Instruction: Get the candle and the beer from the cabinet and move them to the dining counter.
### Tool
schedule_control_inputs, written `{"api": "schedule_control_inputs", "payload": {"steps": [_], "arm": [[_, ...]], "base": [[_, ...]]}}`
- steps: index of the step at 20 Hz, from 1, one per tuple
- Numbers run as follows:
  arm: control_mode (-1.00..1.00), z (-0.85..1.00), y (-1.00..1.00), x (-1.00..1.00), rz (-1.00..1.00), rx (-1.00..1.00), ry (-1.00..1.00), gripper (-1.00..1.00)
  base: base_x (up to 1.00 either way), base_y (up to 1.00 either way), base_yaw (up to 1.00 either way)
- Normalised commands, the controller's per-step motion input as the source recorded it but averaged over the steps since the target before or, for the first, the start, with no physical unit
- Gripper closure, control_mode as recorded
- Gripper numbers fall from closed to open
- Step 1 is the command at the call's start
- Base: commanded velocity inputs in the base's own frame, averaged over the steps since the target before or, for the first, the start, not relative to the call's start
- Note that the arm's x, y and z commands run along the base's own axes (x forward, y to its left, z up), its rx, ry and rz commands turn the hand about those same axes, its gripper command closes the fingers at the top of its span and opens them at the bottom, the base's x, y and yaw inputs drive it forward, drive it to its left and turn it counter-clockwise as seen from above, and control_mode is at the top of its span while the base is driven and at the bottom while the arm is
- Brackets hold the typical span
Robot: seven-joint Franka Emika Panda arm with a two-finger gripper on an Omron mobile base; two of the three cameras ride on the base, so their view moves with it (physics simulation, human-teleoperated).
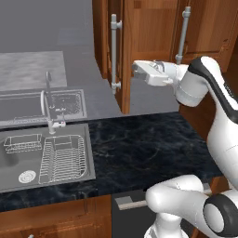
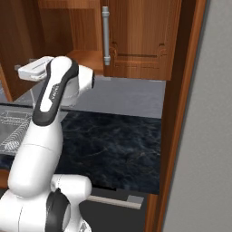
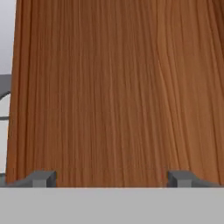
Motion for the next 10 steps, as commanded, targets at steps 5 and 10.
{"api": "schedule_control_inputs", "payload": {"steps": [5, 10], "arm": [[-1.0, -0.13, 0.81, 0.21, 0.0, -0.01, 0.06, -1.0], [-1.0, -0.05, 0.72, 0.01, 0.0, 0.0, 0.03, -1.0]], "base": [[0.0, 0.0, 0.0], [0.0, 0.0, 0.0]]}}
